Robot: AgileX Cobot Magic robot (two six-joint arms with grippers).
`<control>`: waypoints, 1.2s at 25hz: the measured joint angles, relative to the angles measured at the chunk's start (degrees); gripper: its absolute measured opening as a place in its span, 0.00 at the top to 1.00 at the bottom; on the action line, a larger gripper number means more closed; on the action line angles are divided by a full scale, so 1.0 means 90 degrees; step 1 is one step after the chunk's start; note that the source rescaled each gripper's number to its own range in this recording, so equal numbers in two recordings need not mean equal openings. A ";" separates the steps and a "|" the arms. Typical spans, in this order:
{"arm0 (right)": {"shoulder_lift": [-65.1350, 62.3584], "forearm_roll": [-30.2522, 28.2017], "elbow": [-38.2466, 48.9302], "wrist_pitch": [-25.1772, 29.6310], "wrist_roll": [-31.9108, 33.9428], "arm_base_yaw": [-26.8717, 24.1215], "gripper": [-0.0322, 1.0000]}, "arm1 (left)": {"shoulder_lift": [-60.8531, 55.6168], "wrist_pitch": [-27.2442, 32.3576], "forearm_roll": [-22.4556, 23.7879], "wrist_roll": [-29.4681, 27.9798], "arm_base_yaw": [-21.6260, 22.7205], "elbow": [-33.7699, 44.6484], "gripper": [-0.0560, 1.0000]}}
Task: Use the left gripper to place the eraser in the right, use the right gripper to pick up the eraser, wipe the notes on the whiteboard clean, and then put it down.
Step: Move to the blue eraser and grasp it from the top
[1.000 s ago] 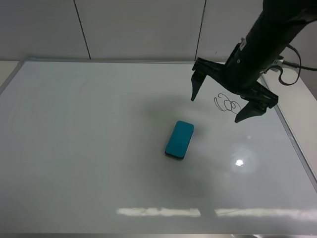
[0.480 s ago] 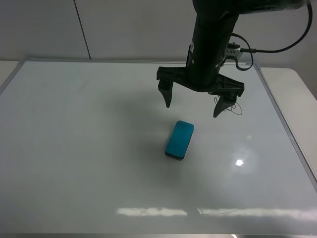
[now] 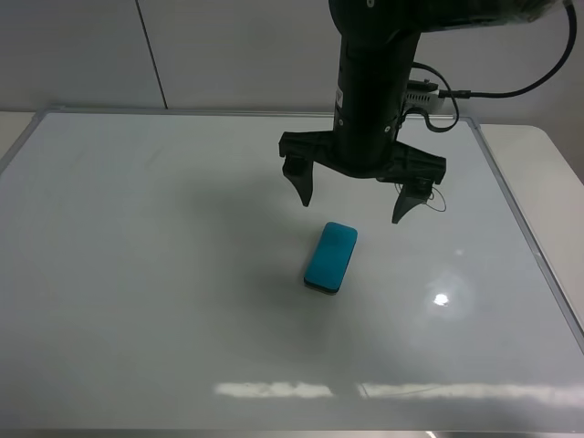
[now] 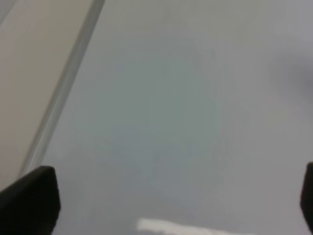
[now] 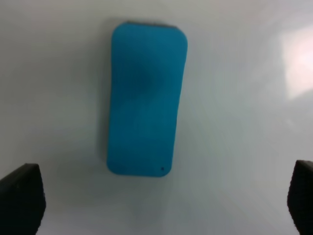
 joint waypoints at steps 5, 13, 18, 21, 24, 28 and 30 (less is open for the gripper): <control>0.0000 -0.0448 0.0000 -0.0063 0.0006 0.0000 0.00 | 0.0000 0.0000 0.0000 0.0000 0.0000 0.0000 0.00; 0.0000 -0.0427 0.0000 -0.0037 0.0000 0.0000 0.00 | 0.0000 0.0000 0.0000 0.0000 0.0000 0.0000 0.00; 0.0000 -0.0579 0.0000 -0.0355 0.0000 0.0000 0.00 | 0.0000 0.0000 0.0000 0.0000 0.0000 0.0000 0.00; 0.0009 -0.0573 0.0000 -0.0354 0.0000 0.0000 0.00 | 0.0000 0.0000 0.0000 0.0000 0.0000 0.0000 0.00; 0.0146 -0.0536 0.0000 -0.0303 0.0000 0.0000 0.00 | 0.0000 0.0000 0.0000 0.0000 0.0000 0.0000 0.00; 0.0533 -0.0261 0.0000 -0.0248 0.0000 0.0035 0.00 | 0.0000 0.0000 0.0000 0.0000 0.0000 0.0000 0.00; 0.0586 -0.0236 0.0000 -0.0412 0.0000 0.0068 0.00 | 0.0000 0.0000 0.0000 0.0000 0.0000 0.0000 0.00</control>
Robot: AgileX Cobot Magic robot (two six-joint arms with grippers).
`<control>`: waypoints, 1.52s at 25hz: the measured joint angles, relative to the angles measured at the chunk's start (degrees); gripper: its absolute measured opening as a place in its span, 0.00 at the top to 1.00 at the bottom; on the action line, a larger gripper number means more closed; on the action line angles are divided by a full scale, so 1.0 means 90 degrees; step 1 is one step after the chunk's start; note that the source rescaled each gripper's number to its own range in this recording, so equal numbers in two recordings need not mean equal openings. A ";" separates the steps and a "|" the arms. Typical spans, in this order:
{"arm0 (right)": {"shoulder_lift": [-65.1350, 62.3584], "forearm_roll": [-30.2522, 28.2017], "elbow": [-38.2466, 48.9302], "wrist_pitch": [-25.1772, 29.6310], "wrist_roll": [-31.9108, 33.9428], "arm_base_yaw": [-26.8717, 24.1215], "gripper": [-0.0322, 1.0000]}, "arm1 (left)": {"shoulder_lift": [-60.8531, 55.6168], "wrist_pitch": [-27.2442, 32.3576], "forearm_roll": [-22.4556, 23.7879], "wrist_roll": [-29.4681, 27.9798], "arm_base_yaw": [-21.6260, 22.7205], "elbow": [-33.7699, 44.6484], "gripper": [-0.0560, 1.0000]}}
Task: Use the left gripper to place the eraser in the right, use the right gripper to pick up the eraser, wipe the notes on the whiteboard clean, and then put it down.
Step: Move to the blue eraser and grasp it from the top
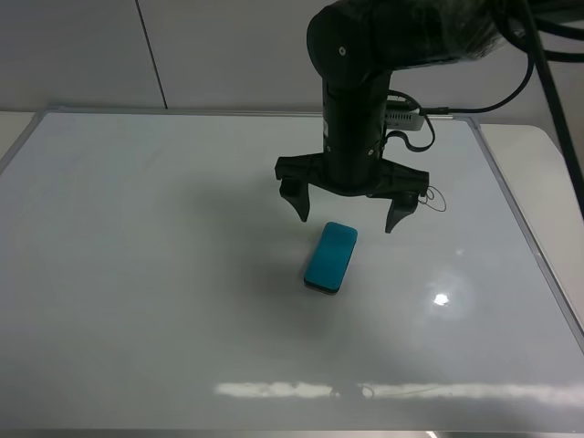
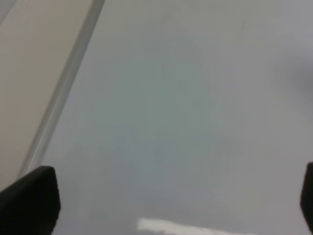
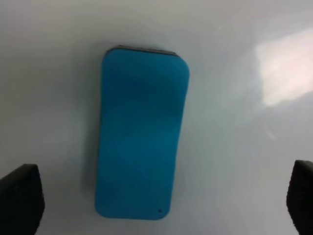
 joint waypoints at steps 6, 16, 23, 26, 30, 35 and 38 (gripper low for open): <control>0.0000 0.0060 0.0000 -0.0537 0.0332 0.0094 0.00 | 0.0000 0.0000 0.0000 0.0000 0.0000 0.0000 0.00; 0.0166 -0.0178 0.0292 -0.0705 0.0934 0.0449 0.00 | 0.0000 0.0000 -0.0006 0.0000 0.0000 0.0000 0.00; 0.0200 -0.0197 0.0574 -0.0791 0.0935 0.0544 0.00 | 0.0000 0.0000 -0.0006 0.0000 0.0000 0.0000 0.00; 0.0192 -0.0197 0.0574 -0.0939 0.0935 0.0632 0.00 | 0.0000 0.0000 -0.0006 0.0000 0.0000 0.0000 0.00; 0.0192 -0.0191 0.0574 -0.0982 0.0935 0.0703 0.00 | 0.0000 0.0000 -0.0006 0.0000 0.0000 0.0000 0.00; 0.0192 -0.0216 0.0581 -0.0926 0.0999 0.0704 0.00 | 0.0000 0.0000 -0.0006 0.0000 0.0000 0.0000 0.00; 0.0192 -0.0475 0.0581 -0.0913 0.1105 0.0704 0.00 | 0.0000 0.0000 -0.0001 0.0000 0.0000 0.0000 0.00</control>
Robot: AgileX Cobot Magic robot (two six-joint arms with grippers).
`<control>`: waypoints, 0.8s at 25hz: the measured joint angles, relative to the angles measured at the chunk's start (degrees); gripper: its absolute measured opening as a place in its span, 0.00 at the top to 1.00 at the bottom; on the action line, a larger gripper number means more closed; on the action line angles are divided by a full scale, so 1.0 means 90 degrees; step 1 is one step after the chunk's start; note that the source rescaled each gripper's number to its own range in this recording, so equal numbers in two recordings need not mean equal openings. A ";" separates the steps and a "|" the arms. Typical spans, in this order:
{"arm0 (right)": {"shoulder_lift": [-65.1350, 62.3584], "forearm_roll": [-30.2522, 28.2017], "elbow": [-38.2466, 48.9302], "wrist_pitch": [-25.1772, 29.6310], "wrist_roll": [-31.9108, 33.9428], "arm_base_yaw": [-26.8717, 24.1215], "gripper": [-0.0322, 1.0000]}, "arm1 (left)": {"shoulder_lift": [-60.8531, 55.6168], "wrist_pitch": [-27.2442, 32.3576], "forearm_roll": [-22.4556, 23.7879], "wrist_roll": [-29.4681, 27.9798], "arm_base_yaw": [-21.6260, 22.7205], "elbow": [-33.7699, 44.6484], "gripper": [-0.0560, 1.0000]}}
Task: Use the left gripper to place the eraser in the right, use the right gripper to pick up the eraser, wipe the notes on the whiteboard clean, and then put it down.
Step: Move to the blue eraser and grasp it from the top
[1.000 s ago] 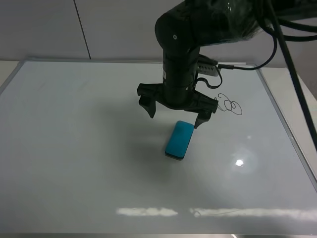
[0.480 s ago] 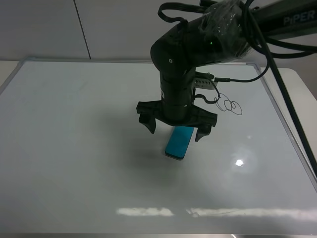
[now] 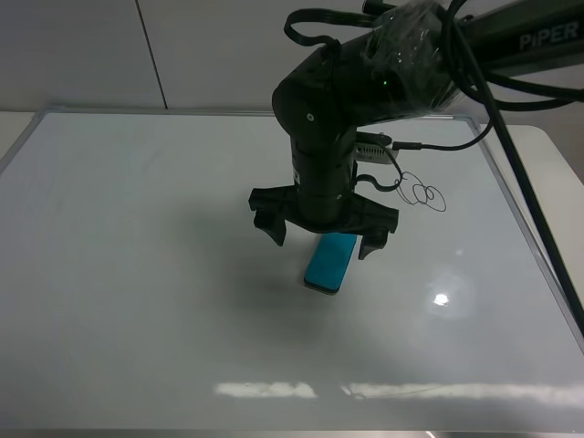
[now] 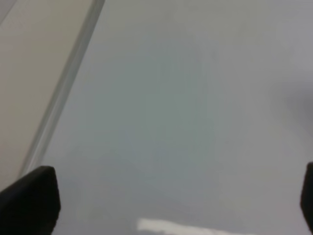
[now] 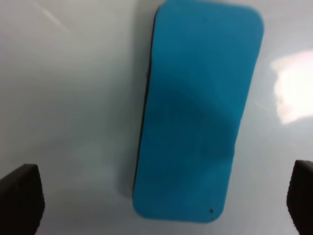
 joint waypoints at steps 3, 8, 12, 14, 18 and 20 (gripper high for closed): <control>0.0000 -0.0218 0.0008 -0.0057 0.0110 0.0000 0.00 | 0.0000 0.0000 0.0000 0.0000 0.0000 0.0000 0.00; 0.0008 -0.0265 0.0008 -0.0228 0.0168 0.0000 0.00 | 0.0000 0.0000 0.0000 0.0000 0.0000 0.0000 0.00; 0.0041 -0.0245 0.0008 -0.0241 0.0188 0.0000 0.00 | 0.0000 0.0000 0.0000 0.0000 0.0000 0.0000 0.00; 0.0070 -0.0215 0.0008 -0.0241 0.0188 0.0000 0.00 | 0.0000 0.0000 0.0000 0.0000 0.0000 0.0000 0.00; 0.0090 -0.0194 0.0008 -0.0234 0.0182 -0.0007 0.00 | 0.0000 0.0000 0.0000 0.0000 0.0000 0.0000 0.00; 0.0090 -0.0195 0.0008 -0.0234 0.0162 -0.0051 0.00 | 0.0000 0.0000 0.0000 0.0000 0.0000 0.0000 0.00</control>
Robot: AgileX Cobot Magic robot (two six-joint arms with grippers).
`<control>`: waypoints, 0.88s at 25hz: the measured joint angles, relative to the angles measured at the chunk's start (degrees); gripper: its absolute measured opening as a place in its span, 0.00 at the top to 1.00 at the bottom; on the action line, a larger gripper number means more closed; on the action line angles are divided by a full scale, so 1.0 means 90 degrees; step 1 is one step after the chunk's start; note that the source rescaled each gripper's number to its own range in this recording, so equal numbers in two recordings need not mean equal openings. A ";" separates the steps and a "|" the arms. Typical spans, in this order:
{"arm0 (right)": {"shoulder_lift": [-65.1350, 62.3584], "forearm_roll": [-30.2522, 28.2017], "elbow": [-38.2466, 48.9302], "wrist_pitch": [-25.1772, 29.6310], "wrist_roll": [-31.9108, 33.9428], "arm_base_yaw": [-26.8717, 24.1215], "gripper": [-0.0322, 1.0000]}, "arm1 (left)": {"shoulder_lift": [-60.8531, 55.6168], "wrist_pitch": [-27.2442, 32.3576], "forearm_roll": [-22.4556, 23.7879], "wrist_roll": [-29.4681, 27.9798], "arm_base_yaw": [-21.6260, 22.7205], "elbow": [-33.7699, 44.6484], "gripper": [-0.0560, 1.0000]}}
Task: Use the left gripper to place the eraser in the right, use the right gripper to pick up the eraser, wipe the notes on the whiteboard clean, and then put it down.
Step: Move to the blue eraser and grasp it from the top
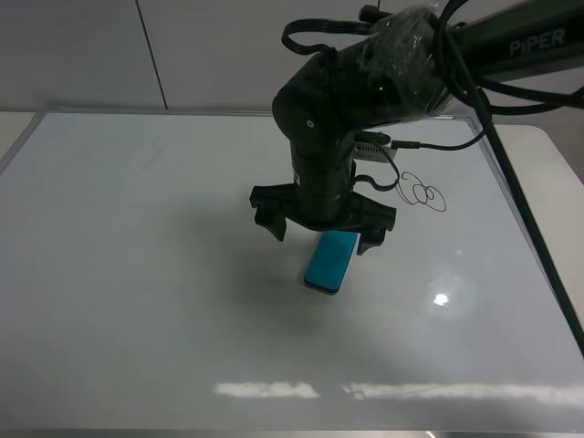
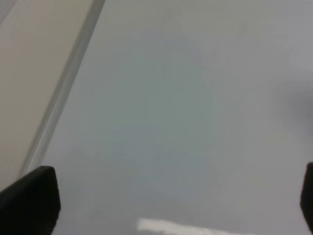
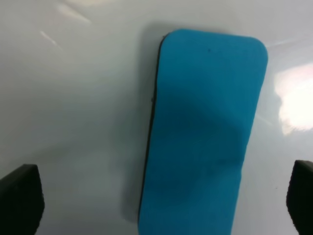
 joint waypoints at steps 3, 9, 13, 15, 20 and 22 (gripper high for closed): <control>0.0000 0.0007 0.0000 0.0018 -0.0082 -0.0096 0.00 | 0.0000 0.0000 0.0000 0.0000 0.0000 0.0000 0.00; 0.0006 0.0104 0.0281 -0.0462 -0.0116 -0.0137 0.00 | 0.0000 0.0000 0.0000 0.0000 0.0000 0.0000 0.00; 0.0019 0.0509 0.0906 -0.1324 -0.0116 -0.0161 0.00 | 0.0000 0.0000 0.0000 0.0000 0.0000 0.0000 0.00; 0.0019 0.0571 0.1043 -0.1568 -0.0120 -0.0161 0.00 | 0.0000 0.0000 0.0000 0.0000 0.0000 0.0000 0.00; -0.0069 0.0626 0.1097 -0.1658 -0.0195 -0.0166 0.00 | 0.0000 0.0000 0.0000 0.0000 0.0000 0.0000 0.00; -0.0120 0.0620 0.1097 -0.1714 -0.0220 -0.0166 0.00 | 0.0000 0.0000 0.0000 0.0000 0.0000 0.0000 0.00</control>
